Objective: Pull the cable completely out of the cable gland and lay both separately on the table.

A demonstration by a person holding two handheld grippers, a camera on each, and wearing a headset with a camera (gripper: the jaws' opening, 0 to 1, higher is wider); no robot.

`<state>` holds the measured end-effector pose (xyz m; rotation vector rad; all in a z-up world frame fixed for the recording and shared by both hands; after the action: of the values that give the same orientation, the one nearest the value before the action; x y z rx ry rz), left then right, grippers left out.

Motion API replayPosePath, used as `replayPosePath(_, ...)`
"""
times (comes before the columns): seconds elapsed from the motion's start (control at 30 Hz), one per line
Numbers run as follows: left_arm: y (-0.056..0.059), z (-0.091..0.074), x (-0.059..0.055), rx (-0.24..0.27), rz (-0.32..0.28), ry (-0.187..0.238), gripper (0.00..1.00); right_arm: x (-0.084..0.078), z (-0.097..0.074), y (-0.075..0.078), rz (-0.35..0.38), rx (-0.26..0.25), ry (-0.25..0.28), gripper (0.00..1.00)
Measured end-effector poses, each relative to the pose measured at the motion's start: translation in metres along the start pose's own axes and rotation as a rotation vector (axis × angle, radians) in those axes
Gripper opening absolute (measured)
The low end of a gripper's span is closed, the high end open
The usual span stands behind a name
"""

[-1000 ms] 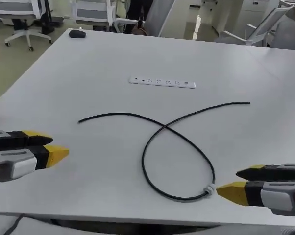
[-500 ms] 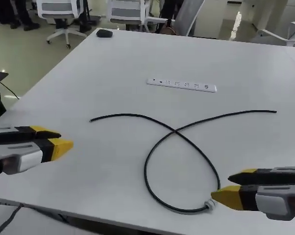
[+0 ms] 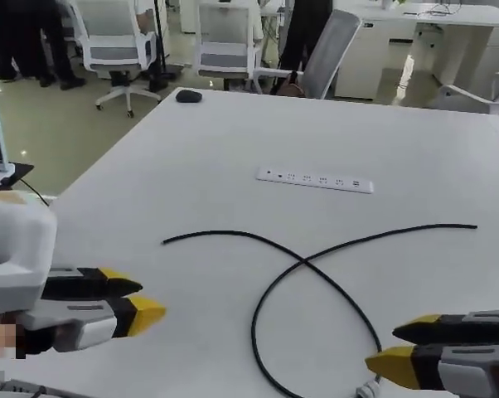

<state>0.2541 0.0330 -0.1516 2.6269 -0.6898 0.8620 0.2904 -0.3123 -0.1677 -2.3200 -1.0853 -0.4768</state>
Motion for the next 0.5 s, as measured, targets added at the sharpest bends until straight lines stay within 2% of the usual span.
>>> replayPosePath(0.07, -0.003, 0.001, 0.000, 0.006, 0.010, -0.001, 0.29, -0.002, 0.005, 0.001, -0.005, -0.009, -0.020, 0.41)
replayPosePath(0.13, -0.006, 0.001, -0.003, 0.000, 0.012, -0.003, 0.29, -0.003, 0.009, 0.001, 0.033, -0.007, -0.039, 0.42)
replayPosePath(0.23, -0.006, 0.002, -0.010, -0.017, 0.024, -0.014, 0.29, -0.001, 0.011, -0.004, 0.017, -0.012, -0.039, 0.42)
replayPosePath(0.33, -0.007, 0.006, -0.018, -0.047, 0.046, -0.048, 0.28, -0.002, 0.014, -0.008, 0.015, -0.013, -0.040, 0.42)
replayPosePath(0.43, -0.005, 0.009, -0.018, -0.049, 0.068, -0.062, 0.29, -0.004, 0.017, -0.014, 0.015, -0.016, -0.061, 0.42)
replayPosePath(0.5, -0.002, 0.011, -0.016, -0.068, 0.092, -0.060, 0.28, -0.005, 0.015, -0.018, 0.006, -0.016, -0.067, 0.42)
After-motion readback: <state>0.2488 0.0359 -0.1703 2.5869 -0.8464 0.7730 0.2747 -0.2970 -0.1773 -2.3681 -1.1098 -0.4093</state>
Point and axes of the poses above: the centre of the closed fingertips' face, and the gripper's own axes: z roughly forward along the fingers, y roughly to its right, x roughly out of its top, the point moved 10 cm from there along -z, roughly backward along the fingers, and after that the axes turned 15 degrees about -y, right-handed, at the moved point
